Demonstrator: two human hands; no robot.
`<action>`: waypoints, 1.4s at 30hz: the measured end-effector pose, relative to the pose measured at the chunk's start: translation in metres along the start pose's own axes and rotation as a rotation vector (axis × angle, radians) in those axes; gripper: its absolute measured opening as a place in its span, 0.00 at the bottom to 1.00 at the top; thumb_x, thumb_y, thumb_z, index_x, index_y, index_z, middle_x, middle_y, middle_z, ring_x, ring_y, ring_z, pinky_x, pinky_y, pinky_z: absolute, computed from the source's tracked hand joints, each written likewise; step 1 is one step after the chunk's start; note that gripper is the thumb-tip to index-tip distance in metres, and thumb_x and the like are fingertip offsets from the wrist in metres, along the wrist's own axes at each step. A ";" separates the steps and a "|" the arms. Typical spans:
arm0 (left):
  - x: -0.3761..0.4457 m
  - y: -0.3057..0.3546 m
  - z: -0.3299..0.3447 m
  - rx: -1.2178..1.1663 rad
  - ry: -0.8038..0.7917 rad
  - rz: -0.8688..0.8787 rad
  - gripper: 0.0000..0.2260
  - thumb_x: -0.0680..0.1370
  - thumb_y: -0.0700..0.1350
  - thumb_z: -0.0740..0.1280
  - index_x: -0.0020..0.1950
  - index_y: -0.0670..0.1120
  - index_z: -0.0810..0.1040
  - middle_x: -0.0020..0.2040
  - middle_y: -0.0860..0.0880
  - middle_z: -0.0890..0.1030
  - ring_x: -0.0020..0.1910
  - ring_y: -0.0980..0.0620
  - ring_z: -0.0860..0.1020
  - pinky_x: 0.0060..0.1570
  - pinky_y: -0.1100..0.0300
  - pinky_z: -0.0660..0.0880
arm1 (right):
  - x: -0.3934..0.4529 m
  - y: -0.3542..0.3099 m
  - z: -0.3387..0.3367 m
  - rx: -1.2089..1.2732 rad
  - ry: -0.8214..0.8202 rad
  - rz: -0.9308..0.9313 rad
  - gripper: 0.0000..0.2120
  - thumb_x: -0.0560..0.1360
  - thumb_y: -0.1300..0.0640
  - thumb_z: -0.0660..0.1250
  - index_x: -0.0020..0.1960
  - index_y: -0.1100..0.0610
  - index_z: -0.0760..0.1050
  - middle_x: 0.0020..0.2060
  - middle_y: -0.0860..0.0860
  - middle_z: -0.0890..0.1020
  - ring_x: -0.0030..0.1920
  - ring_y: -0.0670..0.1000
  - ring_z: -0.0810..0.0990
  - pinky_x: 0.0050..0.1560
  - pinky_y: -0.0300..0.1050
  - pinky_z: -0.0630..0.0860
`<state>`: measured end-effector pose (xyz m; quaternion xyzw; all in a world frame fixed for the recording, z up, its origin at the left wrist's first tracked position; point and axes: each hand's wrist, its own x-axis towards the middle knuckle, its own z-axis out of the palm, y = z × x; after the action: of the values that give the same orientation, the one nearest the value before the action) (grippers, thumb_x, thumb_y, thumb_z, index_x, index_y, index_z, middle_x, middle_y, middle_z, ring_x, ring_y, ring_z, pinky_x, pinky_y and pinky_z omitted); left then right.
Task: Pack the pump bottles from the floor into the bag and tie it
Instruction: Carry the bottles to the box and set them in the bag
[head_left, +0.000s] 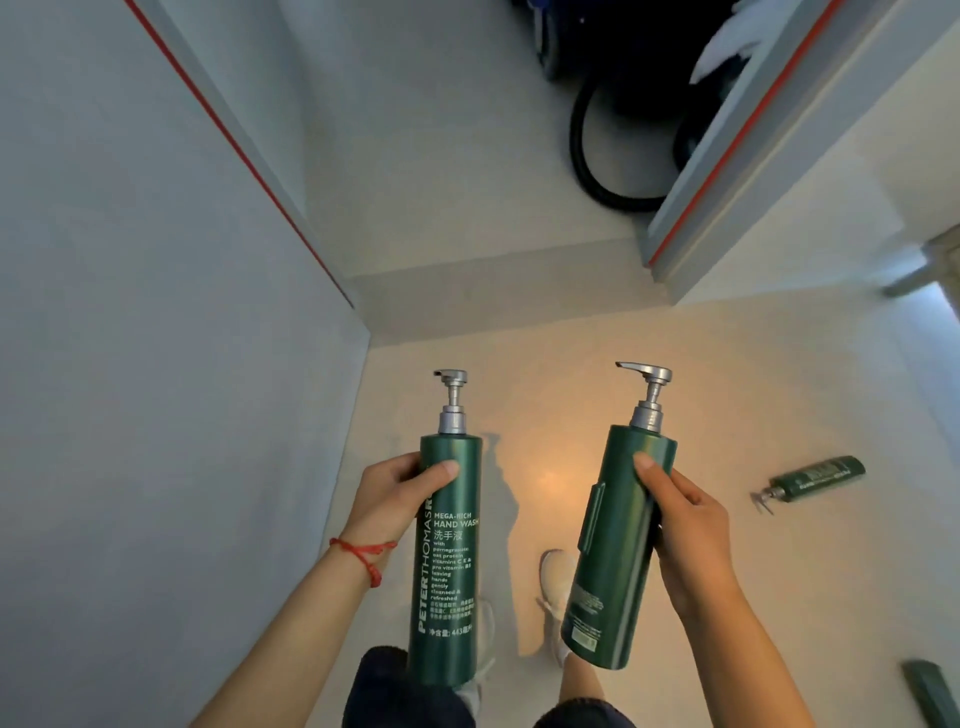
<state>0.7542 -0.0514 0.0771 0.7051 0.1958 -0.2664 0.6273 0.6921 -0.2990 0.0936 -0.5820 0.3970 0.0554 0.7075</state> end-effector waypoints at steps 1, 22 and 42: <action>-0.009 0.009 0.006 0.014 -0.028 0.010 0.01 0.66 0.47 0.74 0.36 0.51 0.84 0.33 0.52 0.85 0.34 0.54 0.82 0.39 0.58 0.77 | -0.012 -0.002 -0.009 0.031 0.028 -0.003 0.17 0.59 0.45 0.73 0.42 0.56 0.82 0.33 0.53 0.86 0.33 0.51 0.84 0.29 0.39 0.78; -0.190 0.059 0.325 0.349 -0.615 0.134 0.02 0.71 0.44 0.69 0.42 0.47 0.80 0.37 0.50 0.83 0.35 0.55 0.81 0.33 0.65 0.76 | -0.212 0.009 -0.314 0.472 0.626 -0.075 0.21 0.59 0.43 0.73 0.44 0.57 0.80 0.34 0.54 0.85 0.35 0.54 0.84 0.34 0.45 0.79; -0.339 0.006 0.632 0.906 -1.449 0.211 0.02 0.70 0.42 0.71 0.38 0.49 0.81 0.30 0.55 0.84 0.32 0.57 0.81 0.33 0.64 0.75 | -0.343 0.064 -0.461 1.087 1.409 -0.176 0.21 0.58 0.46 0.74 0.44 0.60 0.80 0.33 0.55 0.85 0.32 0.53 0.83 0.29 0.42 0.78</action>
<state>0.4103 -0.6573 0.2476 0.5579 -0.4448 -0.6435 0.2773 0.1953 -0.5474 0.2554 -0.0938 0.6649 -0.5652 0.4793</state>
